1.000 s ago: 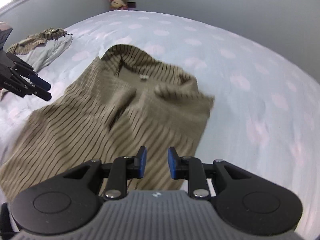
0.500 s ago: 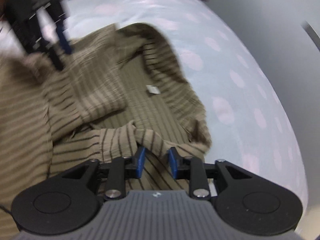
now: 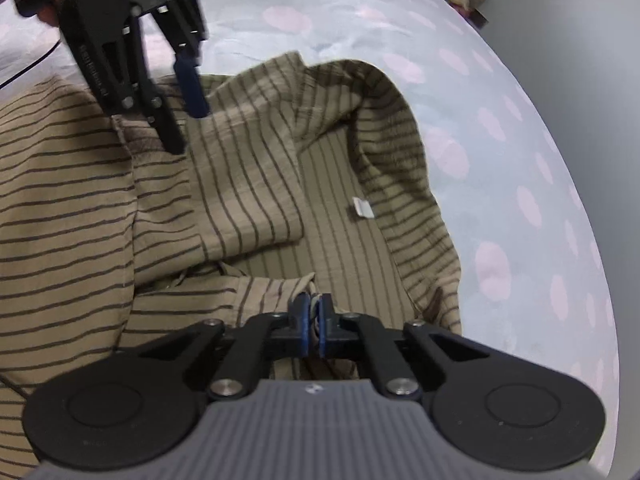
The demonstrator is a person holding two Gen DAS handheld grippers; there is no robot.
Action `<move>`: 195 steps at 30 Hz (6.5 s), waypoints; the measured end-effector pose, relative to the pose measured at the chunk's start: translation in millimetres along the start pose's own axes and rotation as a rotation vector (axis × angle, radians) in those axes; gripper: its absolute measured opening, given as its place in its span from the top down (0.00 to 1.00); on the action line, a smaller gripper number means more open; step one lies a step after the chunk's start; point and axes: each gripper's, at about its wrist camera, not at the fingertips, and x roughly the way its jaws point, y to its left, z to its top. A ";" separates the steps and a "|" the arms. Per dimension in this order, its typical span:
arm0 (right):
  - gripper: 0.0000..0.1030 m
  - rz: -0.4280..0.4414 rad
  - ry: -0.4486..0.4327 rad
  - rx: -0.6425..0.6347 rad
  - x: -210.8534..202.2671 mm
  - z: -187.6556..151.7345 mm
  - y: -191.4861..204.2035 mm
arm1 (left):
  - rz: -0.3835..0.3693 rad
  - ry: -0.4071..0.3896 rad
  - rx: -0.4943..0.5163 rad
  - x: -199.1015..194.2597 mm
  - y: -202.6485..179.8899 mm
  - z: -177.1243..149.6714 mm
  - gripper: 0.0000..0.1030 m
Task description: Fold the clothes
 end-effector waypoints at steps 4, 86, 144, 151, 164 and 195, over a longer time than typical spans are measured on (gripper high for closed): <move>0.98 -0.028 0.014 0.142 -0.9 -1.6 -15.6 | 0.024 0.016 0.025 5.4 -3.1 -1.1 0.66; 0.92 -0.062 -0.062 0.408 -56.6 -46.1 -49.1 | 0.185 -0.178 0.315 -51.0 -10.7 51.7 0.95; 0.48 -0.556 -0.094 -0.011 -194.6 -136.8 416.4 | 0.589 -0.334 0.802 -106.2 -243.7 -322.7 0.55; 0.48 -0.600 -0.087 -0.159 -180.3 -135.5 438.6 | 0.666 -0.405 0.935 -97.2 -259.7 -331.8 0.55; 0.91 -0.433 -0.059 -0.148 -172.8 -131.4 432.4 | 0.652 -0.365 0.967 -85.9 -257.5 -327.6 0.78; 0.90 -0.189 -0.137 0.554 -157.5 -152.0 244.8 | -0.225 -0.100 -0.018 -119.9 -69.1 -209.9 0.97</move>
